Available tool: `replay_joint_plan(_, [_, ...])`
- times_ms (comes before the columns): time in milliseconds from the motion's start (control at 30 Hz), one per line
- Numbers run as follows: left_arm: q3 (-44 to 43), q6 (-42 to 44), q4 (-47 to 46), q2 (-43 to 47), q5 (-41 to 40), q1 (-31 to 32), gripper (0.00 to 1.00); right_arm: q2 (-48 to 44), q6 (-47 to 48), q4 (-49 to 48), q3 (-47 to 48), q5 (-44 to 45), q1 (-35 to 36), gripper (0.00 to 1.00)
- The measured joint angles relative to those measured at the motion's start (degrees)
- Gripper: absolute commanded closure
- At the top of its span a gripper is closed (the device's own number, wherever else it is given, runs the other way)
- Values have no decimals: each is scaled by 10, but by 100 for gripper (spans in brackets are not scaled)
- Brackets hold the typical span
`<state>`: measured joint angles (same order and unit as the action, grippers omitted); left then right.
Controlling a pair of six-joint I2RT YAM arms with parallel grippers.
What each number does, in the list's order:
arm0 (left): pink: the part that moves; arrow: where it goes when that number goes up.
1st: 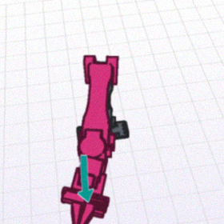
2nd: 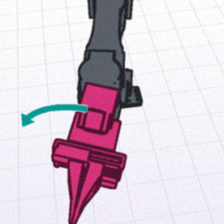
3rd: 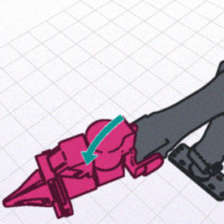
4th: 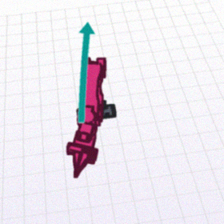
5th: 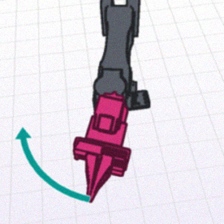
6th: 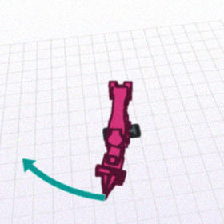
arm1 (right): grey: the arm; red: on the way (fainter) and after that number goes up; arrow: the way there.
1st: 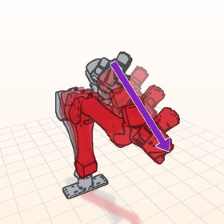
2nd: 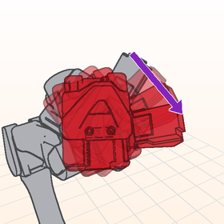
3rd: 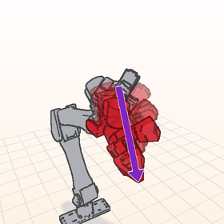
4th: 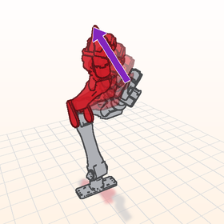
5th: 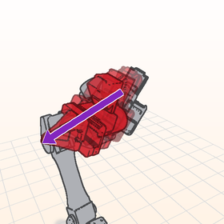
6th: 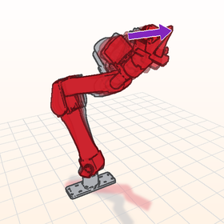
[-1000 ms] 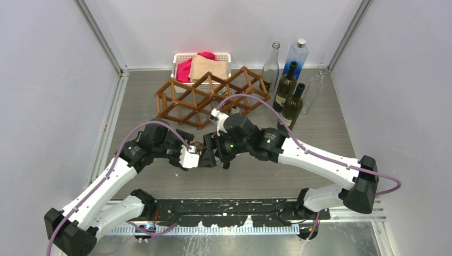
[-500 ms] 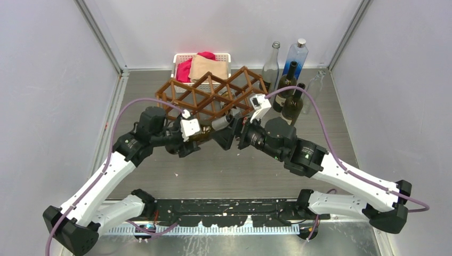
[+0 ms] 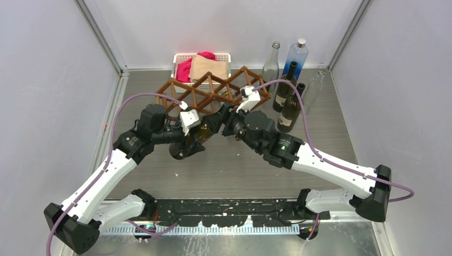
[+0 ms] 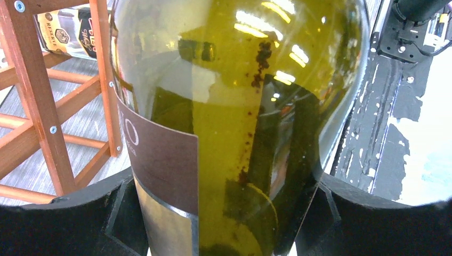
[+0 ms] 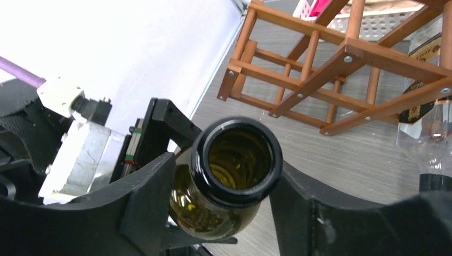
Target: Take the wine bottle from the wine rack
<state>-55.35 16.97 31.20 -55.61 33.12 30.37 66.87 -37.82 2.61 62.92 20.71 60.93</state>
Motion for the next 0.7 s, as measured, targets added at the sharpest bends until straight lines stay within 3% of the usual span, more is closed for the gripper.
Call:
replay_joint_plan(67, [0,-3,1,0,1,0,100,7,5,-5,9,11,0,50])
replay_joint_plan(167, [0,-5,-1,0,5,0,96,16,19,-14,23,24,0,85])
replay_joint_plan(200, [0,-7,-3,0,5,0,78,18,11,-22,26,20,0,95])
replay_joint_plan(233, [0,-6,-5,-1,6,0,36,21,21,-21,30,24,1,99])
replay_joint_plan(267, [0,-7,-4,-1,7,0,9,23,25,-20,34,27,2,99])
replay_joint_plan(300, [-2,-10,-2,-2,5,0,1,24,27,-17,37,27,3,99])
replay_joint_plan(500, [-68,-21,35,-38,-15,1,0,24,55,47,41,48,2,99])
replay_joint_plan(700, [-179,-16,124,-106,-33,-14,0,-20,120,171,40,85,0,99])
